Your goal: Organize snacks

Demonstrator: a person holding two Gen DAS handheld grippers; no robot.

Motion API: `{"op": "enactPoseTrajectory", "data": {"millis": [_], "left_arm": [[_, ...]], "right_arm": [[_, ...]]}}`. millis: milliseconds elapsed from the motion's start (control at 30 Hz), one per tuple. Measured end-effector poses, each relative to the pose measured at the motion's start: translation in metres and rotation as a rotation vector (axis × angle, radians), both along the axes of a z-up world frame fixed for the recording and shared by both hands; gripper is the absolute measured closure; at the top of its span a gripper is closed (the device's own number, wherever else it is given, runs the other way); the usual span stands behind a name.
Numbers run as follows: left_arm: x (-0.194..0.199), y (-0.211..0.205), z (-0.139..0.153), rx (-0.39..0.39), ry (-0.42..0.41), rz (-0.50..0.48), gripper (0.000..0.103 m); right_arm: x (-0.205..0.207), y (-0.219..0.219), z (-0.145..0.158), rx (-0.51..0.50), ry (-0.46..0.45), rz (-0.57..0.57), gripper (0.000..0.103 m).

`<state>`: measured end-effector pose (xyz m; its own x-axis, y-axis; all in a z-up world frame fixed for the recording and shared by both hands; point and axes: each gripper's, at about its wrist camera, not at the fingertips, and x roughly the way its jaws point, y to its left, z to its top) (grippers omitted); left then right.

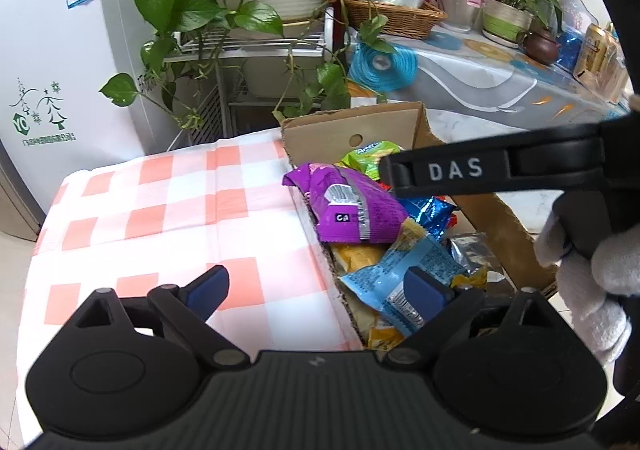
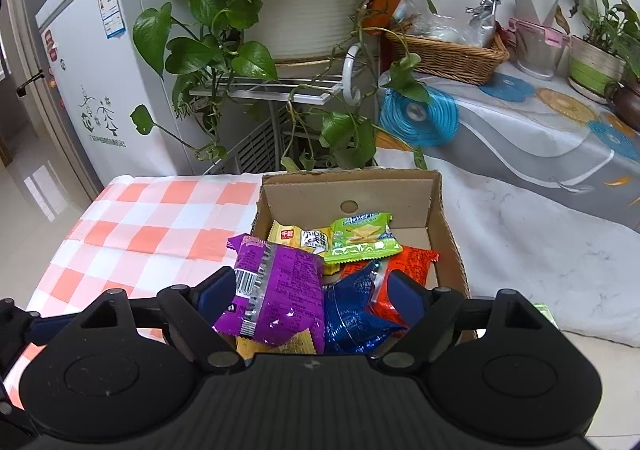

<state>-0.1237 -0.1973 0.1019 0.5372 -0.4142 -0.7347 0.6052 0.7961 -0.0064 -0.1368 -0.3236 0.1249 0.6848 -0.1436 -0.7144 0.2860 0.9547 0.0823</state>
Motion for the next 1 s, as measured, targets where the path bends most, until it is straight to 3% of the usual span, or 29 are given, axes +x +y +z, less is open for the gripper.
{"op": "enactPoseTrajectory", "data": {"millis": [633, 1000], "left_arm": [[0.016, 0.000, -0.009, 0.066, 0.047, 0.127, 0.006], [0.031, -0.021, -0.018, 0.125, 0.059, 0.171, 0.005]], "right_arm": [[-0.019, -0.014, -0.007, 0.011, 0.082, -0.123, 0.004], [-0.014, -0.019, -0.018, 0.003, 0.188, -0.137, 0.000]]}}
